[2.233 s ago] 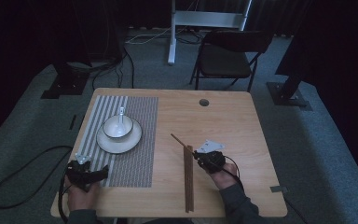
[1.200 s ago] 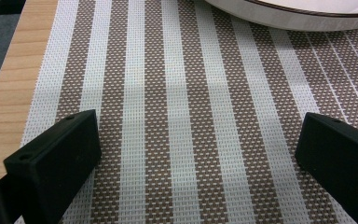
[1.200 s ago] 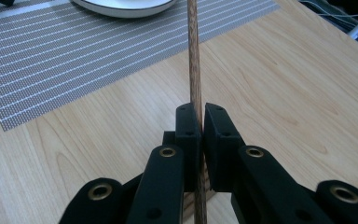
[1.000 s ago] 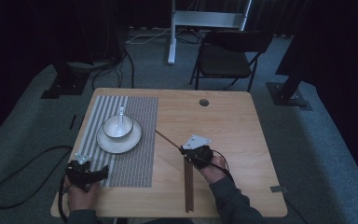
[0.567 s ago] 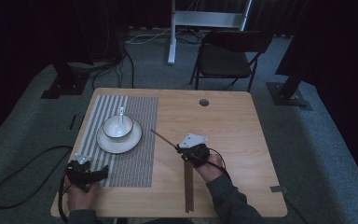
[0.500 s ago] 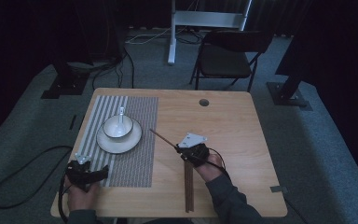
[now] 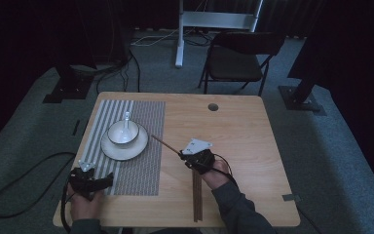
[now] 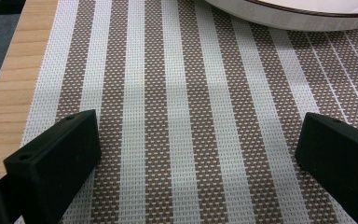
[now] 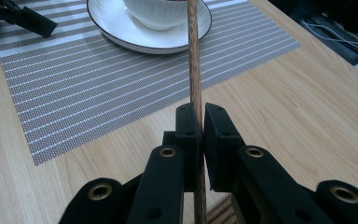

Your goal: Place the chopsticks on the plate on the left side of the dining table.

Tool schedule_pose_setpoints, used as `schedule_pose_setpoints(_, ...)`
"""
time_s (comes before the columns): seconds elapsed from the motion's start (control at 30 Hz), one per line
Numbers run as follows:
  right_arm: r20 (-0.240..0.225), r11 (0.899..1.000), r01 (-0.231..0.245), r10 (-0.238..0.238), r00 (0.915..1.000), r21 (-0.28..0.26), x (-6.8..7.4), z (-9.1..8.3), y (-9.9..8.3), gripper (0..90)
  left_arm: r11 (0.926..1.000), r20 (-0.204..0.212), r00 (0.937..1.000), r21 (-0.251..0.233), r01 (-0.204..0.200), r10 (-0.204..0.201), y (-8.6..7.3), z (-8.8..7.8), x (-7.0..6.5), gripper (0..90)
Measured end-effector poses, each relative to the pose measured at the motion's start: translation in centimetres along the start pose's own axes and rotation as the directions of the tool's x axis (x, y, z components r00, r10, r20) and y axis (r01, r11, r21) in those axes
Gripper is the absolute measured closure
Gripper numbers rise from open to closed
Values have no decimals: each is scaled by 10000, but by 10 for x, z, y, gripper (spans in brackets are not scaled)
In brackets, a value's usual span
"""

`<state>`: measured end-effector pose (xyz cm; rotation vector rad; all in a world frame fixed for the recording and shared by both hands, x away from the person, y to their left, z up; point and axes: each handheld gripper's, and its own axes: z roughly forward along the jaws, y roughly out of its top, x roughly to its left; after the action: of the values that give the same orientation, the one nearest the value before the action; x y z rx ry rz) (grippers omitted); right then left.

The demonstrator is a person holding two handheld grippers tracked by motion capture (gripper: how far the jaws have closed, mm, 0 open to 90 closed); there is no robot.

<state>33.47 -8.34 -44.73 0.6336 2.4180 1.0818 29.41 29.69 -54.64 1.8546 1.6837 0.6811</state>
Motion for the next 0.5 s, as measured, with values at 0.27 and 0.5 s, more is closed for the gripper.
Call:
schedule_pose_setpoints(0.27,-119,9998,195,-196,9997,-48,3,3,7,850,10000,-3,10000,-17,5,-5,0,0,0,2)
schedule_pose_setpoints(0.5,-247,9991,413,-416,9988,-93,7,6,11,850,10000,-3,10000,-31,20,-20,0,0,0,2)
